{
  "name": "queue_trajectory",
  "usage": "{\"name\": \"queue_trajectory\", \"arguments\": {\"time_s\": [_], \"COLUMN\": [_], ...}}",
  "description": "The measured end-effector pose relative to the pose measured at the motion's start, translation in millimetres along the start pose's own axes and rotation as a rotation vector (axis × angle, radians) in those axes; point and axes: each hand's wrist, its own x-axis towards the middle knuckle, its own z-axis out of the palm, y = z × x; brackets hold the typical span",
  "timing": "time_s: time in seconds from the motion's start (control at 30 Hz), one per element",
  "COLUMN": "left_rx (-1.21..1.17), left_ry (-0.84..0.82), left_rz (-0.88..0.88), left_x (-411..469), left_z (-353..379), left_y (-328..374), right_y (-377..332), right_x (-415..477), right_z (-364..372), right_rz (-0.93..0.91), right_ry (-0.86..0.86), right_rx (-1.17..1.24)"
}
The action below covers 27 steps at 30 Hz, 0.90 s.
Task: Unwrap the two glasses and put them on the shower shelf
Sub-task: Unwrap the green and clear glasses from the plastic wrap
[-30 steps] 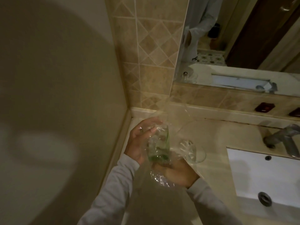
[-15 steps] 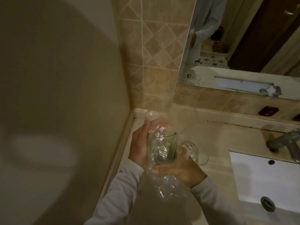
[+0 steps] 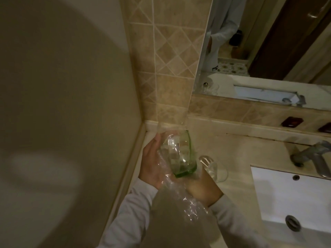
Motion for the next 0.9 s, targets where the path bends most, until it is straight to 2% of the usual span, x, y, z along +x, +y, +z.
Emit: {"name": "queue_trajectory", "arguments": {"time_s": [0.13,0.23,0.3,0.43,0.53,0.7,0.83,0.9], "left_rx": [0.021,-0.006,-0.026,0.019,0.154,0.313,0.318,0.347], "left_ry": [-0.016,-0.019,0.010,0.034,0.047,0.064,0.173,0.230], "left_rz": [0.161,0.201,0.214,0.295,0.366,0.373,0.292,0.337], "left_x": [-2.2,-3.7,-3.3,-1.8,-5.1,-6.7,-2.7,0.6], "left_z": [-3.0,-3.8,-3.7,-9.2,-5.1,4.1,1.1,-1.4], "left_y": [-4.8,-6.4,-4.8,0.1,1.6,-9.6,-12.4,-11.5], "right_y": [10.8,13.3,3.5,-14.7,-22.1,-18.0,-15.6,-15.7], "right_x": [-2.1,-7.1,-4.7,-6.5,-2.9,5.8,1.3,-0.6], "right_z": [-8.5,-12.5,-10.6,-25.0,-28.2,-7.3,-9.1,-9.5], "right_rz": [0.246,0.318,0.260,0.030,0.025,-0.012,0.056,0.074], "right_ry": [0.001,-0.045,-0.110,-0.181,-0.138,0.060,0.083,0.109], "right_rx": [-0.132,-0.234,-0.268,-0.130,0.009,-0.019,-0.001,-0.002]}}
